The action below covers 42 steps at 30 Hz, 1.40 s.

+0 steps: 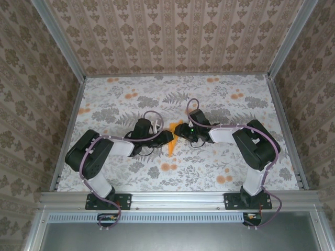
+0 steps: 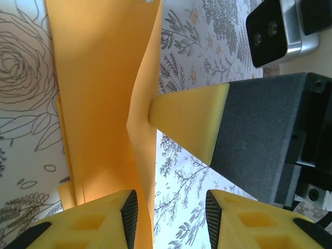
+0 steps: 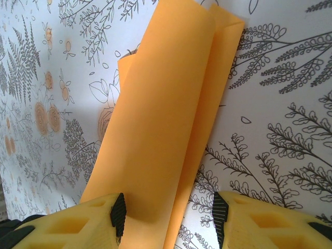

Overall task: Fold a paper plane with a square sheet of paper (fold left side to right side)
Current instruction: Fold the wing for the fifth time at the center of the table.

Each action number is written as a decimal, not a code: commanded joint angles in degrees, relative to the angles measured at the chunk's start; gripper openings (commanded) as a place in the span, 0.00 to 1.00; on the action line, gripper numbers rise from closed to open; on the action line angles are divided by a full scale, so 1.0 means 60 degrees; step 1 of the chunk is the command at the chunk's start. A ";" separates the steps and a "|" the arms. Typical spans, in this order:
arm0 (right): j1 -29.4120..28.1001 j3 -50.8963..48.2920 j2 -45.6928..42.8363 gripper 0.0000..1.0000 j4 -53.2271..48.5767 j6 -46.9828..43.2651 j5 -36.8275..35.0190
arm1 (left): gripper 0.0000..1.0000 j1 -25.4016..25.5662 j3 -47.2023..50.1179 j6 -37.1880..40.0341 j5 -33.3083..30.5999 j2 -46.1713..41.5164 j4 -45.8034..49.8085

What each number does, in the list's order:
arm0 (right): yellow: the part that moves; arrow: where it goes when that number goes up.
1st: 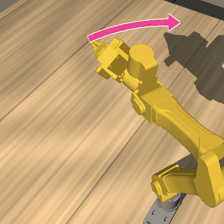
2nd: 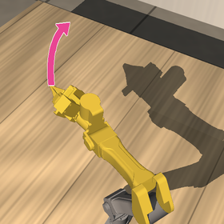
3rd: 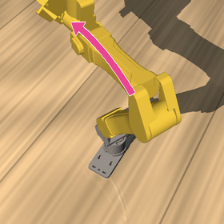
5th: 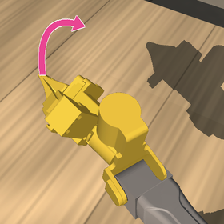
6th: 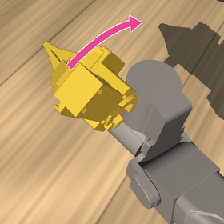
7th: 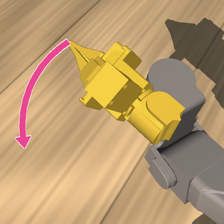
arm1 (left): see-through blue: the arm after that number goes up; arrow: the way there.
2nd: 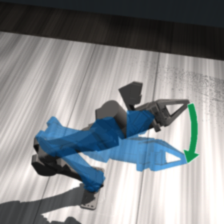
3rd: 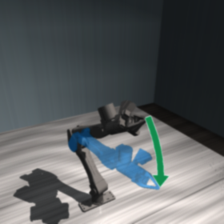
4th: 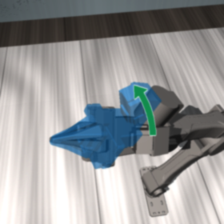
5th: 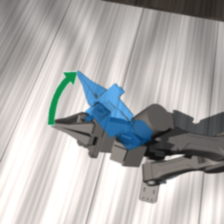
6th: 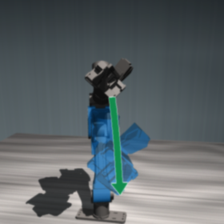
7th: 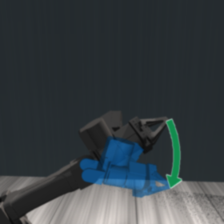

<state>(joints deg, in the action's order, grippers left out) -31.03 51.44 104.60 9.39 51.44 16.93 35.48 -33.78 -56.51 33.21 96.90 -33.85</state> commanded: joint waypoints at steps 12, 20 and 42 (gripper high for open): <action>-0.0037 0.0034 0.0224 0.52 -0.0543 -0.0227 -0.0062 | 0.05 -0.0252 -0.0512 0.0902 -0.0055 0.0446 0.0770; 0.0436 0.0096 -0.0716 0.59 -0.0330 -0.0575 0.0301 | 0.00 -0.0519 -0.0675 0.1418 0.0235 0.0657 0.0965; 0.0601 0.1978 0.1043 0.83 -0.0203 0.0420 0.0559 | 0.00 -0.0538 -0.0702 0.1318 0.0309 0.0612 0.0847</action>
<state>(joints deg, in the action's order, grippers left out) -27.27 61.23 109.34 8.73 52.97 19.57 32.53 -36.86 -49.84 34.28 100.40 -28.71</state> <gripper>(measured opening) 0.825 0.047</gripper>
